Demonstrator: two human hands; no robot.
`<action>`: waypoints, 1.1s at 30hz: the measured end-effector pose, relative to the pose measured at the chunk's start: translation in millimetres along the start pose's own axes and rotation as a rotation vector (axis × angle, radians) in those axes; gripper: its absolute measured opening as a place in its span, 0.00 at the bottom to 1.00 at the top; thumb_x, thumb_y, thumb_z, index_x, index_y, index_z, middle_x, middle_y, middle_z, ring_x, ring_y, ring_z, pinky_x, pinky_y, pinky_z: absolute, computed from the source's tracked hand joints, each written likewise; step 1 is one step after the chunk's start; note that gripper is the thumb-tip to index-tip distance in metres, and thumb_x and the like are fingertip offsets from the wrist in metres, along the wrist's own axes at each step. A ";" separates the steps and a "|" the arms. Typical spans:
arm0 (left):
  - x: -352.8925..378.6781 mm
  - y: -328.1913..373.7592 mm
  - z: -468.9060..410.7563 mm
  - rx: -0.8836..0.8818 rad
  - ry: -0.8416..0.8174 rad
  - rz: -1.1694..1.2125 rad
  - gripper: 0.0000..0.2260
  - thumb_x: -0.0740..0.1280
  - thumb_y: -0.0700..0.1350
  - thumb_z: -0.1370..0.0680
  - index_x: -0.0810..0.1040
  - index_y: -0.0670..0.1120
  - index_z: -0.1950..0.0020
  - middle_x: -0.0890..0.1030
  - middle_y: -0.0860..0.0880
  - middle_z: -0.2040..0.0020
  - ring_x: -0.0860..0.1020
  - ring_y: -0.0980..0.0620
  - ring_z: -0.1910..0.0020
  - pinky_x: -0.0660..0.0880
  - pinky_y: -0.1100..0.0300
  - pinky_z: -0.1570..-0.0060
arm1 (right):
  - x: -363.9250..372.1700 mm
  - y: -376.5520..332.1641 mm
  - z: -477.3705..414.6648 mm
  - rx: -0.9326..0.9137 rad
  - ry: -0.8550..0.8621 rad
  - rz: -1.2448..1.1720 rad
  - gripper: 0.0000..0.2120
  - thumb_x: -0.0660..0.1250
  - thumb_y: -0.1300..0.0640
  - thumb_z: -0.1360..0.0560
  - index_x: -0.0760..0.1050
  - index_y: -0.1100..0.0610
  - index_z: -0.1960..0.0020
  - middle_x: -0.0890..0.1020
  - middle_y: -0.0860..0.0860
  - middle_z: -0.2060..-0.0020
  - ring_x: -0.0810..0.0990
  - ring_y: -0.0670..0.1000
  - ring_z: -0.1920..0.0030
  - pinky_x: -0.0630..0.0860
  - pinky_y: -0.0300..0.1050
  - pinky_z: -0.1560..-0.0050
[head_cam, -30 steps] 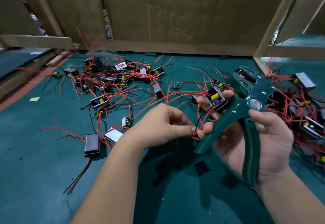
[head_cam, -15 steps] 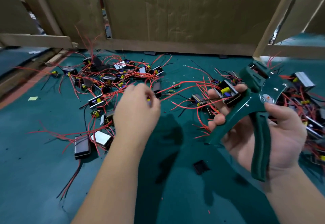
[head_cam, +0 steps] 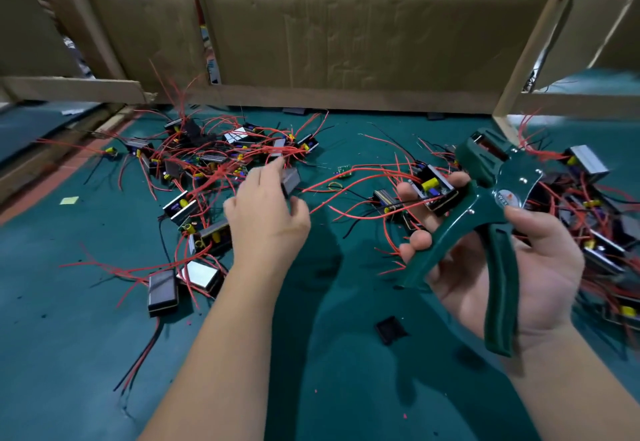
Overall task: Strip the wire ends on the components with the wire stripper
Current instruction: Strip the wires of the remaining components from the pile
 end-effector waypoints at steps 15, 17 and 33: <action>77.4 79.7 39.7 0.292 -0.628 -0.138 0.20 0.53 0.60 0.22 0.67 0.57 0.32 0.66 0.53 0.30 0.57 0.53 0.26 0.40 0.39 0.29 | 7.0 6.0 2.5 0.133 -0.166 -0.204 0.20 0.63 0.57 0.27 0.62 0.55 0.38 0.80 0.63 0.50 0.79 0.63 0.53 0.76 0.51 0.49; 76.5 99.4 60.5 0.397 -0.811 0.061 0.22 0.52 0.54 0.26 0.69 0.51 0.34 0.67 0.51 0.32 0.60 0.56 0.28 0.37 0.42 0.29 | 8.5 8.1 2.2 0.151 -0.204 -0.204 0.19 0.62 0.57 0.26 0.61 0.56 0.38 0.79 0.64 0.48 0.78 0.64 0.52 0.75 0.52 0.49; 8.3 84.5 30.9 0.062 -0.466 1.221 0.15 0.67 0.50 0.27 0.78 0.50 0.41 0.84 0.54 0.51 0.80 0.56 0.48 0.72 0.68 0.46 | -3.1 16.9 -2.6 0.200 -0.090 -0.372 0.18 0.61 0.56 0.24 0.71 0.64 0.38 0.77 0.72 0.50 0.79 0.72 0.56 0.76 0.66 0.48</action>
Point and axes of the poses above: each hand's wrist, its own z-axis away from the middle knuckle, its own x-axis out of the palm, y = z × x, the point moved 7 cm from there along -z, towards the middle knuckle
